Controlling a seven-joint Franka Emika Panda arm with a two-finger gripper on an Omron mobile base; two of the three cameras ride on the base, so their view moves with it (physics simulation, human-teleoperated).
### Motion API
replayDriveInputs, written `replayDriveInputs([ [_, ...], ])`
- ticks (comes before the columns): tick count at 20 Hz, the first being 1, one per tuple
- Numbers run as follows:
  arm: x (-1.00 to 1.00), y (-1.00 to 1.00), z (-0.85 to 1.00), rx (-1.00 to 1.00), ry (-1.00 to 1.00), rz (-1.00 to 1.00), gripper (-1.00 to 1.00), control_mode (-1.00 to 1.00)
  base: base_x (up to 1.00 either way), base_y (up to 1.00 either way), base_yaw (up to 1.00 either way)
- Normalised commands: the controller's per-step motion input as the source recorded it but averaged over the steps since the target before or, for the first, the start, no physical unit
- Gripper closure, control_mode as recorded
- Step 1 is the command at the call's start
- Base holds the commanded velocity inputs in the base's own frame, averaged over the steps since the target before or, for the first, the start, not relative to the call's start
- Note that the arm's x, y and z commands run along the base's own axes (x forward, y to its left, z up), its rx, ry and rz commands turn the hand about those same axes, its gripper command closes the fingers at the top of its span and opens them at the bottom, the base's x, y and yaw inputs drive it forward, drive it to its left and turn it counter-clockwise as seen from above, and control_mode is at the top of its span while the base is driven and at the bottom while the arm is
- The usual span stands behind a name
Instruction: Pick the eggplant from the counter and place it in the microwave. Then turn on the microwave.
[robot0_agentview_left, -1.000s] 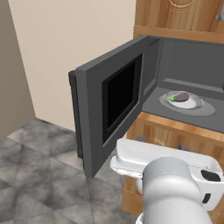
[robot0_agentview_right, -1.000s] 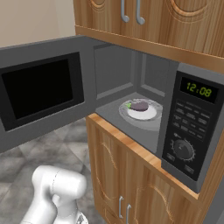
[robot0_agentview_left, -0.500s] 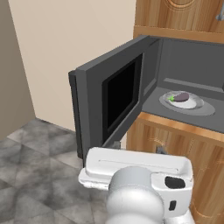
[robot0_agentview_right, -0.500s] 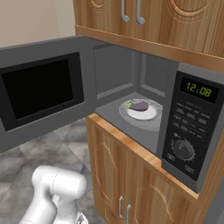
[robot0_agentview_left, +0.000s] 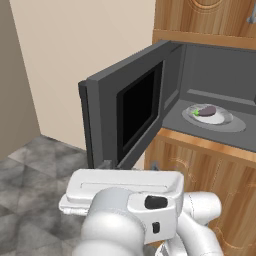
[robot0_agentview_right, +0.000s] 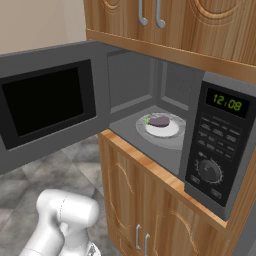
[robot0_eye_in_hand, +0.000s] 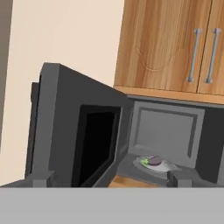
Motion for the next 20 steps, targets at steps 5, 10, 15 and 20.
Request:
replayDriveInputs([
  [5, 0.24, 0.27, 0.0, -0.1, 0.0, 0.0, -1.0, -1.0, 0.0, 0.0, 0.0],
  [10, 0.26, 0.23, 0.0, -0.1, 0.0, 0.0, -1.0, -1.0, 0.0, 0.0, 0.0],
  [15, 0.28, 0.15, 0.0, -0.08, -0.02, 0.0, -1.0, -1.0, 0.0, 0.0, 0.0],
  [20, 0.3, 0.06, -0.07, -0.04, -0.06, 0.0, -1.0, -1.0, 0.0, 0.0, 0.0],
])
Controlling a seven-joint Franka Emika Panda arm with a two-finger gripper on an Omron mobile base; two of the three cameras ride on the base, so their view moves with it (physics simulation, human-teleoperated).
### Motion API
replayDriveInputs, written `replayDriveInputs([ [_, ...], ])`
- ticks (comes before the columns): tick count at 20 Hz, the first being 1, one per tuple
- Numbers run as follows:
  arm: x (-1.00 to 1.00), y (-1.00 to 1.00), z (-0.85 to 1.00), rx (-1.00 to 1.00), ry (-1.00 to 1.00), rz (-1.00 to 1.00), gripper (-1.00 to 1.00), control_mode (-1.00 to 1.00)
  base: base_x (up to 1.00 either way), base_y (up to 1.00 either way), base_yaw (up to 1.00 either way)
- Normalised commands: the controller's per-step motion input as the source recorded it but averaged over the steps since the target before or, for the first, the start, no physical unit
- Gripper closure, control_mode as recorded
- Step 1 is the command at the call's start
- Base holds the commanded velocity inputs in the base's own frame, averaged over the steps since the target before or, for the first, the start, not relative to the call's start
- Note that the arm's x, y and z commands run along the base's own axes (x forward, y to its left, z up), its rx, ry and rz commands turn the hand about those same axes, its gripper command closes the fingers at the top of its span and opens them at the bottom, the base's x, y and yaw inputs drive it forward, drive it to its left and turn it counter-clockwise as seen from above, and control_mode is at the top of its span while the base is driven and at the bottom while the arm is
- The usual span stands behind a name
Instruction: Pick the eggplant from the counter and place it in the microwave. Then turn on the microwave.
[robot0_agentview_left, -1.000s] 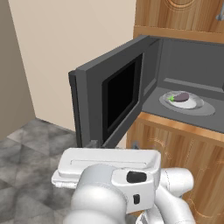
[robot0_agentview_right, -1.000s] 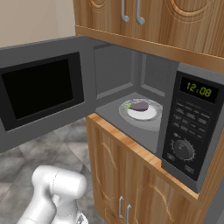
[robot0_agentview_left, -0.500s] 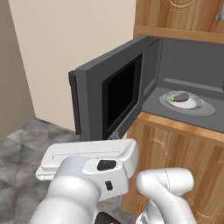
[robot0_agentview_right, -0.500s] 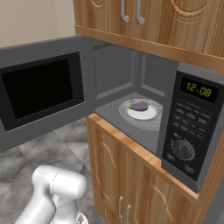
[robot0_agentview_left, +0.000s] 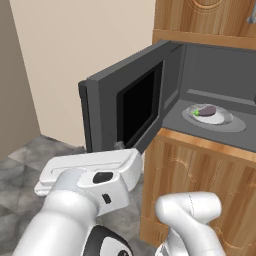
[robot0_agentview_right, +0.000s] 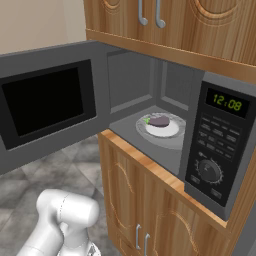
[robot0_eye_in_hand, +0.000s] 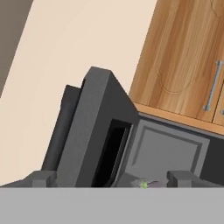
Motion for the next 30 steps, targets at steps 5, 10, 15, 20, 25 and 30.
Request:
replayDriveInputs([
  [5, 0.27, 0.11, -0.15, -0.05, -0.09, 0.0, -1.0, -1.0, 0.0, 0.0, 0.0],
  [10, 0.26, 0.18, -0.16, -0.07, -0.08, 0.0, -1.0, -1.0, 0.0, 0.0, 0.0],
  [15, 0.2, 0.23, -0.13, -0.06, -0.02, 0.0, -1.0, -1.0, 0.0, 0.0, 0.0],
  [20, 0.17, 0.23, -0.1, -0.05, 0.0, 0.0, -1.0, -1.0, 0.0, 0.0, 0.0],
  [25, 0.21, 0.21, -0.03, -0.04, 0.0, 0.0, -1.0, -1.0, 0.0, 0.0, 0.0],
  [30, 0.35, 0.13, -0.01, -0.01, -0.01, 0.0, -1.0, -1.0, 0.0, 0.0, 0.0],
])
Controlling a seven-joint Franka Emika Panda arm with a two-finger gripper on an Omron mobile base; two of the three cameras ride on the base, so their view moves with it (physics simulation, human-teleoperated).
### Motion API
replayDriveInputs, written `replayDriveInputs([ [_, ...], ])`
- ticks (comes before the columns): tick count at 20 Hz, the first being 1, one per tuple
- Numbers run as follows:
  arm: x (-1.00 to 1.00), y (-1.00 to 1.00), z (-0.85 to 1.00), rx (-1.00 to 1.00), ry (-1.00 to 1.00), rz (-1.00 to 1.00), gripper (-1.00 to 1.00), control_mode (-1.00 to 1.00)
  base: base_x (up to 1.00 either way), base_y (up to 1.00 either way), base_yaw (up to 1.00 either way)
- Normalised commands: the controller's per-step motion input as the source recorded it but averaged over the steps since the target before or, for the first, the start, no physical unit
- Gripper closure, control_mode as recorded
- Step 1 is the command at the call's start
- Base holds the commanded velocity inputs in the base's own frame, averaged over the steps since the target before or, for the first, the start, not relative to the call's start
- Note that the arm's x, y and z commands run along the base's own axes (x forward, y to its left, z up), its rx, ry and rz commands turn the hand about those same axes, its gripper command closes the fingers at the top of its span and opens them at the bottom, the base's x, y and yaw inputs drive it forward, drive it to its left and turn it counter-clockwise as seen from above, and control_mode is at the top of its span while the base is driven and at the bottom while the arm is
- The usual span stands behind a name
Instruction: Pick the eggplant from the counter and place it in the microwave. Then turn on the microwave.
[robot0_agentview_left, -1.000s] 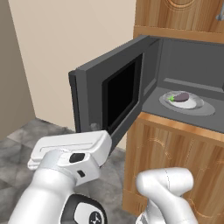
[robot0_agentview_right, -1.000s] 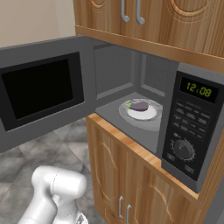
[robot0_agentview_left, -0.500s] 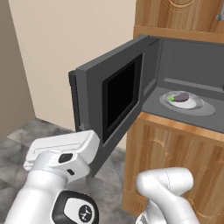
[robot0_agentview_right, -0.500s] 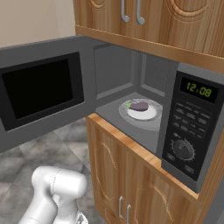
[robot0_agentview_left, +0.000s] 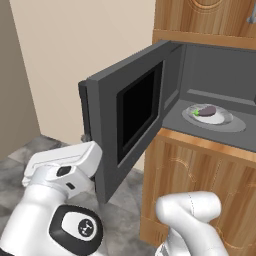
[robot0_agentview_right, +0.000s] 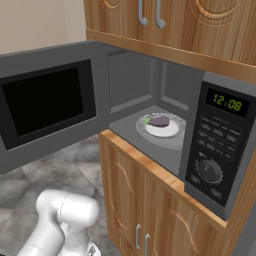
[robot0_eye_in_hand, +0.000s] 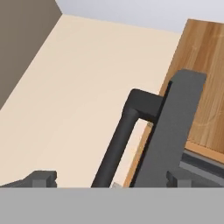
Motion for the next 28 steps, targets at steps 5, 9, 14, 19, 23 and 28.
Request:
replayDriveInputs([
  [5, 0.3, 0.1, -0.06, -0.01, -0.03, 0.0, -1.0, -1.0, 0.0, 0.0, 0.0],
  [9, 0.26, 0.07, -0.06, -0.01, -0.01, 0.0, -1.0, -1.0, 0.0, 0.0, 0.0],
  [14, 0.16, 0.0, -0.03, 0.0, -0.02, 0.0, -1.0, -1.0, 0.0, 0.0, 0.0],
  [19, 0.01, -0.03, 0.0, 0.0, -0.02, 0.0, -1.0, -1.0, 0.0, 0.0, 0.0],
  [23, 0.12, -0.11, 0.0, 0.0, -0.03, 0.0, -1.0, -1.0, 0.0, 0.0, 0.0],
  [28, 0.17, -0.15, 0.0, 0.0, -0.02, 0.0, -1.0, -1.0, 0.0, 0.0, 0.0],
])
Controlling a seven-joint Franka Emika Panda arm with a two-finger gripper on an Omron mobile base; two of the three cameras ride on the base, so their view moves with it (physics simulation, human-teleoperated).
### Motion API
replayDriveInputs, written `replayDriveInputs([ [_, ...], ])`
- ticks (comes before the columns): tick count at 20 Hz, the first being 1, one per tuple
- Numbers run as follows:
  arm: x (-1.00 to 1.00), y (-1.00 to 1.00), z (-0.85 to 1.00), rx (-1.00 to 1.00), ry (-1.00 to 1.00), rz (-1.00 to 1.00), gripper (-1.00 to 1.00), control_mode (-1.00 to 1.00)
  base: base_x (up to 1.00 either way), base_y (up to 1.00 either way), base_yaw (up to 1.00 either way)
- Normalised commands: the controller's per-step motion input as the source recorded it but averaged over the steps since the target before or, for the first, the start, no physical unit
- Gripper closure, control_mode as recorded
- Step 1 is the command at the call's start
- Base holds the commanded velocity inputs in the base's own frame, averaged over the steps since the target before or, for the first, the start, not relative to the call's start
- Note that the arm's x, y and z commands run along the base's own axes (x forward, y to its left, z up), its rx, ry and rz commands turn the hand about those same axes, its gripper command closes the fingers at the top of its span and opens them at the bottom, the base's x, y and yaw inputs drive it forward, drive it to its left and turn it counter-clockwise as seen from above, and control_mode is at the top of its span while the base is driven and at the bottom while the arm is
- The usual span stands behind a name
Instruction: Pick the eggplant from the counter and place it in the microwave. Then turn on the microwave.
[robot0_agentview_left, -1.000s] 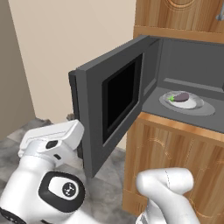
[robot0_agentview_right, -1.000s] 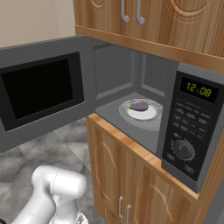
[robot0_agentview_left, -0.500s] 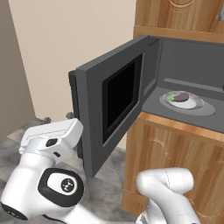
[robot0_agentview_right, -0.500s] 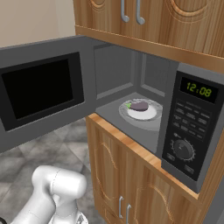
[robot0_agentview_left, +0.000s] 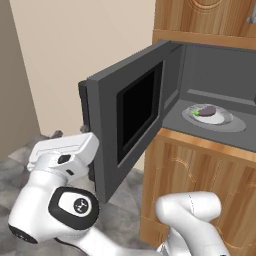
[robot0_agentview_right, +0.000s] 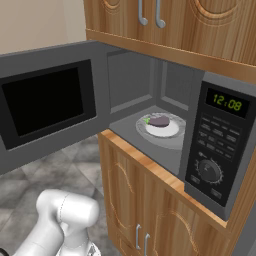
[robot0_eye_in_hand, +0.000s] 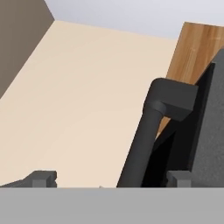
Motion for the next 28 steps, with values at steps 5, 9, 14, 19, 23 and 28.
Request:
replayDriveInputs([
  [5, 0.18, -0.07, 0.0, 0.0, 0.0, 0.0, -1.0, -1.0, 0.0, 0.0, 0.0],
  [9, 0.13, -0.03, 0.0, 0.0, 0.0, 0.0, -1.0, -1.0, 0.0, 0.0, 0.0],
  [14, 0.1, -0.01, 0.0, 0.0, 0.0, 0.0, -1.0, -1.0, 0.0, 0.0, 0.0],
  [19, 0.32, -0.02, 0.0, 0.0, 0.0, 0.0, -1.0, -1.0, 0.0, 0.0, 0.0],
  [23, 0.35, 0.0, -0.02, 0.0, 0.0, 0.0, -1.0, -1.0, 0.0, 0.0, 0.0],
  [28, 0.16, 0.0, 0.0, 0.0, 0.0, 0.0, -1.0, -1.0, 0.0, 0.0, 0.0],
])
